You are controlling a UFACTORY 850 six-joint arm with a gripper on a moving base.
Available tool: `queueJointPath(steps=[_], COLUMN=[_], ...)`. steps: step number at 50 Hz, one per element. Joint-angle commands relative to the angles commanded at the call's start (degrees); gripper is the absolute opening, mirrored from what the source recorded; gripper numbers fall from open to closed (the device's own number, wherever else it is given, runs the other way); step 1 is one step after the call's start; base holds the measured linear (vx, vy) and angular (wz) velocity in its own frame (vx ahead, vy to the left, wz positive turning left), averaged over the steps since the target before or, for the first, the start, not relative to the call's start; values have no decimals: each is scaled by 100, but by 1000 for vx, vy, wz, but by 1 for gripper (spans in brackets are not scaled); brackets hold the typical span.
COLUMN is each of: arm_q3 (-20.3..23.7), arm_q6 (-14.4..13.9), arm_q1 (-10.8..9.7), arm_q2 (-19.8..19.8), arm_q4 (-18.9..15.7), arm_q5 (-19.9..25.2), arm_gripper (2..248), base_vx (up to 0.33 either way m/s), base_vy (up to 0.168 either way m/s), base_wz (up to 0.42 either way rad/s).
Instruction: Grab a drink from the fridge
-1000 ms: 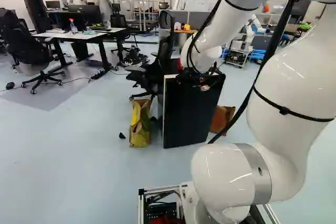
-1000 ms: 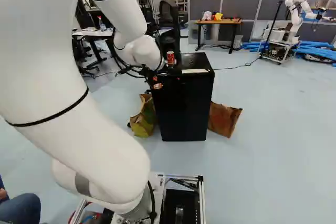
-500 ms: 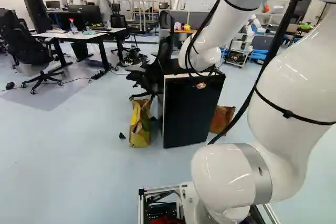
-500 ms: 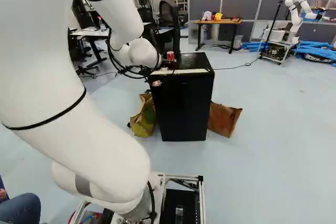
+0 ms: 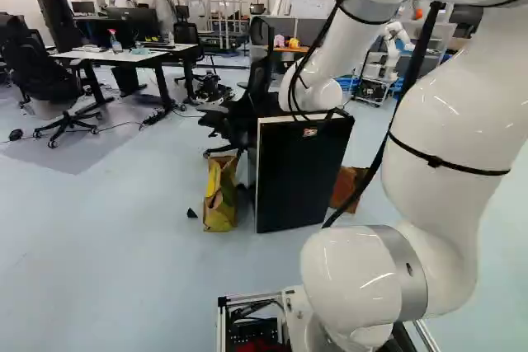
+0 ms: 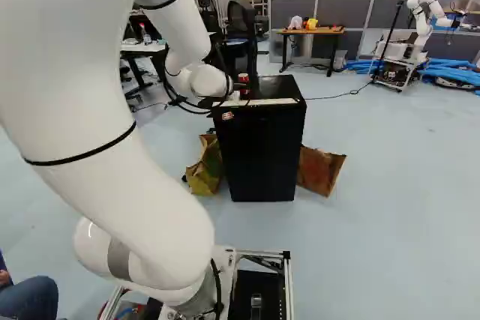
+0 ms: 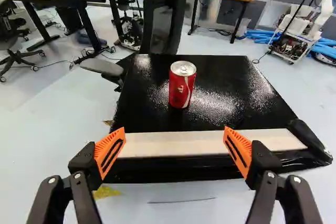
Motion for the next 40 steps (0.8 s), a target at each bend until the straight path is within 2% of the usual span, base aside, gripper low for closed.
queueJointPath(steps=[22,40], arm_q3=[-398,-746], arm_q6=[0,0], arm_q1=[-3,-32], arm_q2=[-635,-1151], arm_q4=[106,269], arm_q5=[1054,1508], arm_gripper=[247,247], base_vx=[0,0], base_vy=[0,0], base_wz=[0,0])
